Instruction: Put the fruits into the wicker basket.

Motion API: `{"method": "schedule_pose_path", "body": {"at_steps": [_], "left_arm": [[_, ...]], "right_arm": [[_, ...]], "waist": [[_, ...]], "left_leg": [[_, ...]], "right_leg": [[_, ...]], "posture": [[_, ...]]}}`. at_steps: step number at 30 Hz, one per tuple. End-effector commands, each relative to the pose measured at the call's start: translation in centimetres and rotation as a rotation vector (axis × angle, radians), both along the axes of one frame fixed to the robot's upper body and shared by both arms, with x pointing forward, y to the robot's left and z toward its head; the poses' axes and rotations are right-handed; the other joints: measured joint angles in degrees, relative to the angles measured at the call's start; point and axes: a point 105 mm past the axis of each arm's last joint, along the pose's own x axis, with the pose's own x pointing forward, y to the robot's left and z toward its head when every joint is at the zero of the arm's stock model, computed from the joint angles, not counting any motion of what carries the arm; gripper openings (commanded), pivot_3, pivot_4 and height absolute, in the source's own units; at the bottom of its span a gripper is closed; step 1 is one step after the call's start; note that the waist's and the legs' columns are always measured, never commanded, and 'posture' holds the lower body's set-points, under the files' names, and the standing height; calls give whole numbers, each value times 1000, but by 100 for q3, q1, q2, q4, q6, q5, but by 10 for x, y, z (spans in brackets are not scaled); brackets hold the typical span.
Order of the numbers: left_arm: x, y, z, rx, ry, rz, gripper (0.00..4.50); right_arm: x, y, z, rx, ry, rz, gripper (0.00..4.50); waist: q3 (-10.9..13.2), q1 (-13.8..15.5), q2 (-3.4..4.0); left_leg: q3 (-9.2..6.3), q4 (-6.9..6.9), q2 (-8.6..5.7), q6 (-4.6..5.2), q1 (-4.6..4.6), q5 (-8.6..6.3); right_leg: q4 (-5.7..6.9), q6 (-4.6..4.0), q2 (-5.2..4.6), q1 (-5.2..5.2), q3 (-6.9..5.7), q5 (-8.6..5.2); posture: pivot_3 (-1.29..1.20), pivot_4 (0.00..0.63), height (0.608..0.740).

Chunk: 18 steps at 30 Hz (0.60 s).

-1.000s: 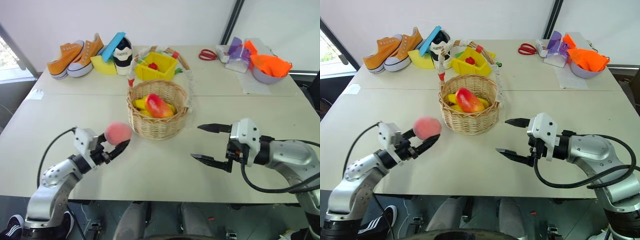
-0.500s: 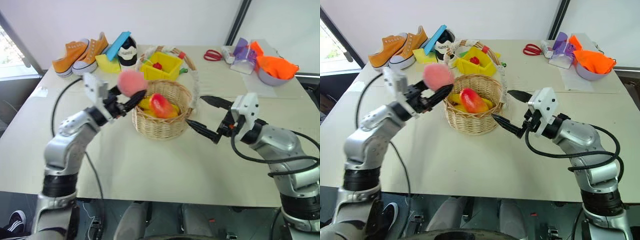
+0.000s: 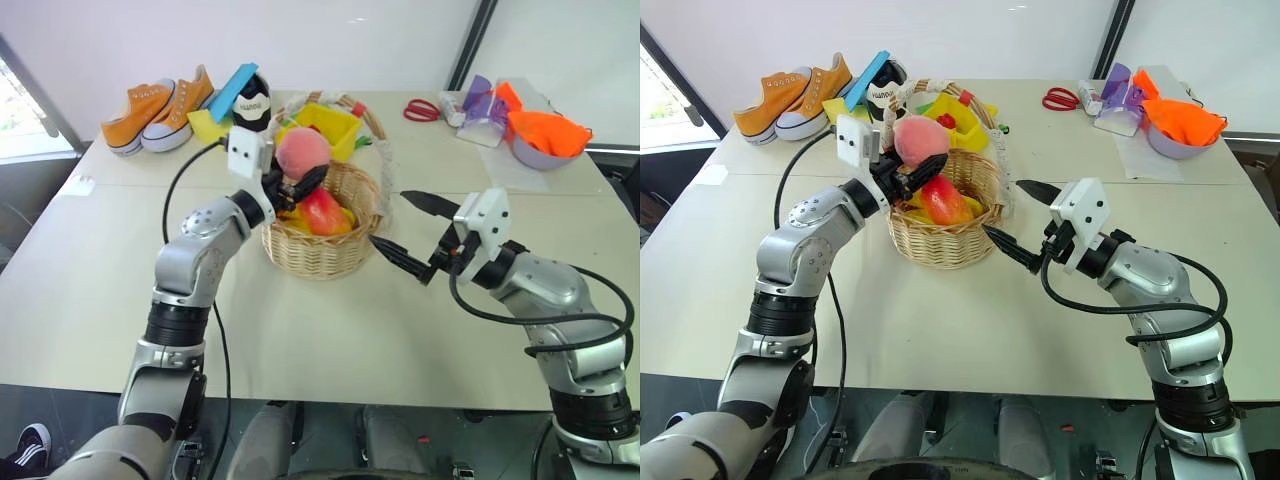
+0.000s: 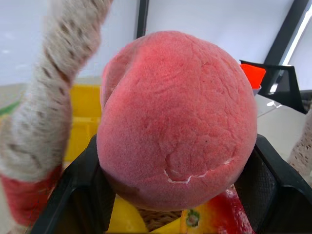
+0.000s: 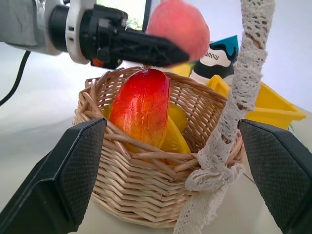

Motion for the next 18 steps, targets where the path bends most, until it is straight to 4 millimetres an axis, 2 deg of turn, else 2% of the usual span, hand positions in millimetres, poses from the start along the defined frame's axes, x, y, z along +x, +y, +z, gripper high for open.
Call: {"method": "schedule_pose_path", "body": {"at_steps": [1, 4, 8, 10, 12, 16, 18], "left_arm": [[-11, -5, 12, -1, -48, -51, 4416], [-20, -8, 19, -11, -76, -79, 4416], [-26, 5, 27, -22, -100, -56, 4416], [-21, 15, 23, 22, -76, 11, 4416], [-23, 17, 23, 13, -66, 1, 4416], [-43, 12, 27, 13, -131, -106, 4416], [-49, 18, 32, 12, -186, -107, 4416]], "right_arm": [[-4, 3, 6, 8, -38, 15, 4500], [-3, 4, 6, 13, -36, 15, 4500], [-2, 3, 6, 20, -33, 13, 4500], [-1, 4, 7, 24, -32, 18, 4500], [-1, 6, 5, 16, -34, 26, 4500], [0, 7, 5, 17, -33, 34, 4500], [1, 6, 5, 15, -37, 28, 4500]], "waist": [[0, -5, 0], [0, 0, 0], [0, -2, 0], [0, -4, 0], [0, -3, 1], [0, 3, 1], [0, 5, 1]], "left_leg": [[0, 0, 0, 0, 0, 0], [0, 0, 1, -1, 0, 0], [0, 1, 1, -1, 0, 0], [0, 1, 1, -1, 1, 0], [0, 0, 1, -1, 3, 0], [0, 0, 1, -1, 3, 0], [0, 0, 1, -1, 3, 0]], "right_leg": [[1, 0, 0, 0, 0, 0], [1, 0, 1, 1, 1, 0], [1, 0, 0, 0, 1, 0], [2, 0, 1, 0, 1, 0], [3, 0, 1, 1, 2, 0], [2, 0, 1, 1, 2, 0], [2, -1, 0, 1, 2, 0]], "posture": [[0, 150, 740], [0, 150, 740], [0, 150, 740], [0, 150, 740], [0, 150, 740], [0, 150, 740], [0, 150, 740]]}}
